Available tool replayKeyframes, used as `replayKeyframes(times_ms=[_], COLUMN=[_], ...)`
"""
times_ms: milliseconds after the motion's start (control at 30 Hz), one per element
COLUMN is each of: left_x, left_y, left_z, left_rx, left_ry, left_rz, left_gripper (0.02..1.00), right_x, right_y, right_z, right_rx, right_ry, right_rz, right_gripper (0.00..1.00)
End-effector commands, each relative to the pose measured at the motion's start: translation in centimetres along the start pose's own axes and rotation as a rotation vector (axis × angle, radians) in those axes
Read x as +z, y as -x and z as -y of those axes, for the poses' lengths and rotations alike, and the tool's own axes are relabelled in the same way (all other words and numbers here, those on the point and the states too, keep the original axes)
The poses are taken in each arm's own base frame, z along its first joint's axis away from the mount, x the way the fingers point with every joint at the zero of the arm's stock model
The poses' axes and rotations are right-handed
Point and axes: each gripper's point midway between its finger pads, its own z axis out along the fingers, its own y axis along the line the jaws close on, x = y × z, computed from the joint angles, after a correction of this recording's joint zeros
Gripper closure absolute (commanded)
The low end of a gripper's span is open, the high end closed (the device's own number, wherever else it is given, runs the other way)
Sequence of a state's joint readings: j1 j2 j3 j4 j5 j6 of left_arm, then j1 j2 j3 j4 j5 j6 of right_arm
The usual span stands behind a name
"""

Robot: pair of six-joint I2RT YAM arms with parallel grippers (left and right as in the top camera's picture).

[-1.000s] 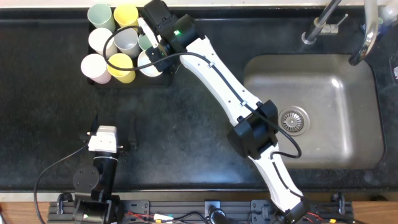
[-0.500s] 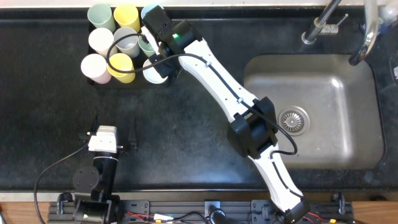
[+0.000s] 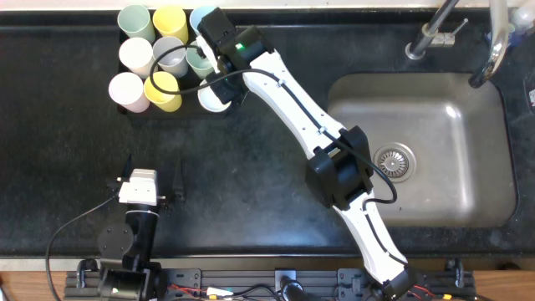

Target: Store Cups

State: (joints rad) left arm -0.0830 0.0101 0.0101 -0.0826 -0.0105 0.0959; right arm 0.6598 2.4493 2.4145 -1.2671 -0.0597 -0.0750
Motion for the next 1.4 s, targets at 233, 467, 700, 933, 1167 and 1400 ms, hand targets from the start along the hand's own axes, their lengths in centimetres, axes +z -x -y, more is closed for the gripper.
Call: replayKeyframes(times_ms=[233,467,700,933,1167,1400], left_x=[0.0,0.0,0.0,0.0,0.0,0.0], left_y=[0.0,0.0,0.0,0.0,0.0,0.0], left_z=[0.0,0.0,0.0,0.0,0.0,0.0], left_rx=[-0.018,-0.018,-0.018,-0.018,-0.018,-0.018], left_ry=[-0.004,-0.004,-0.004,-0.004,-0.004,-0.004], left_rz=[0.004,0.004,0.004,0.004,0.005,0.004], left_gripper=[0.02,0.02,0.02,0.02,0.02,0.02], right_x=[0.7,0.6,0.1,-6.3,-18.1,-28.8], right_y=[-0.5,-0.4,0.4,4.6,5.8,-2.0], right_z=[0.3,0.6,2.3,5.1,8.7,17.2], right_rx=[0.01,0.014,0.025,0.104,0.166,0.367], right_ry=[0.009,0.006,-0.057,-0.106,-0.152,-0.305], right_rz=[-0.02,-0.019,0.018,0.209,0.407,0.436], right_gripper=[0.86,0.248,0.003,0.003,0.003,0.003])
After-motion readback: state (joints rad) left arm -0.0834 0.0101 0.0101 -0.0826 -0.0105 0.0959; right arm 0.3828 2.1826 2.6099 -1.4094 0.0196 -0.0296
